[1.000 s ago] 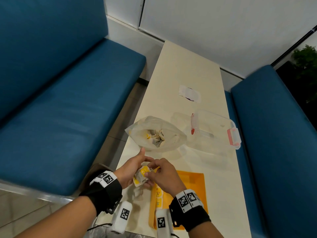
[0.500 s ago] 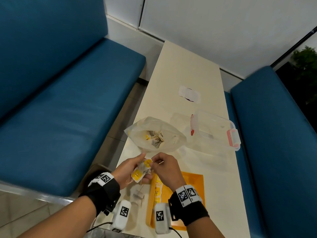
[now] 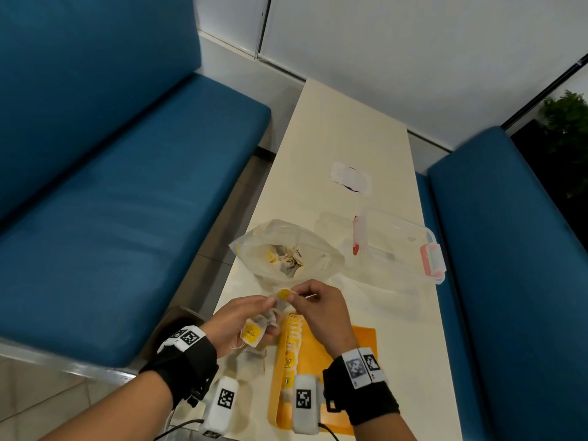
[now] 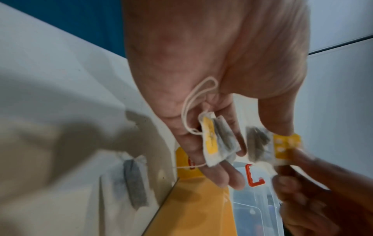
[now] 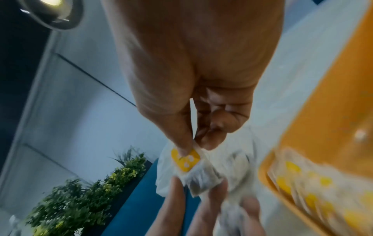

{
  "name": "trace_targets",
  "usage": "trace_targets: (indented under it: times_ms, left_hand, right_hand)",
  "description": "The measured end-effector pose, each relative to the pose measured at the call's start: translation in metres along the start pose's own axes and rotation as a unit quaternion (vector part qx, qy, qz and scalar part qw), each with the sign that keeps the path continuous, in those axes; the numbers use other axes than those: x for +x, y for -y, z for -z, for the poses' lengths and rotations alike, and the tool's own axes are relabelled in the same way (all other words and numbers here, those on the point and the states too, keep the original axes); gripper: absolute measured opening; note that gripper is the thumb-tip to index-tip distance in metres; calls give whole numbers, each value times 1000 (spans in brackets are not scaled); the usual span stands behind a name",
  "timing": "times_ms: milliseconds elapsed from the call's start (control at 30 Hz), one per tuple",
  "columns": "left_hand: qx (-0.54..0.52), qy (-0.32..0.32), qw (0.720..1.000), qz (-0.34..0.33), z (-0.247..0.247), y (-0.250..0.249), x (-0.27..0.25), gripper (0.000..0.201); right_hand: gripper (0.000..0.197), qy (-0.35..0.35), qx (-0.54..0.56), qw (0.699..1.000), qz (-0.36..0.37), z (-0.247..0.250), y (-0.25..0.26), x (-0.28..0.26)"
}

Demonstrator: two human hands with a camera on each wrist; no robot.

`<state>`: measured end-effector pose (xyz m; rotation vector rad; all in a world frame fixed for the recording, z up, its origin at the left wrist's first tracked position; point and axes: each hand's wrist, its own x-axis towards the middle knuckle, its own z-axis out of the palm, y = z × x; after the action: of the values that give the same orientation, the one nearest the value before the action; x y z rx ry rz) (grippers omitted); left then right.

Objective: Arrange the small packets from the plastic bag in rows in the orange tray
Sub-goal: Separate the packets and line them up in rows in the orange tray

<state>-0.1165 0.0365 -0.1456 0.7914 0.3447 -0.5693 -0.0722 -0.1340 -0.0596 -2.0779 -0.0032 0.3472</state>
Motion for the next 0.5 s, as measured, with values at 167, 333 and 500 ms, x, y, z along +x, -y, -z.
trace_targets:
  times_ms: [167,333,500]
  left_hand:
    - [-56,-30,997,33,2,-3,-5,43]
    - [-23,-51,998,32,-1,-4,-4,33]
    - [53,-95,994,14,-5,-2,3,35]
  right_hand:
    - [22,19,-106,993,56,25,-1,-4]
    - [16,-10,-89,995,46,39,-12,-5]
    - [8,-19,29,999,4,48,-15,-9]
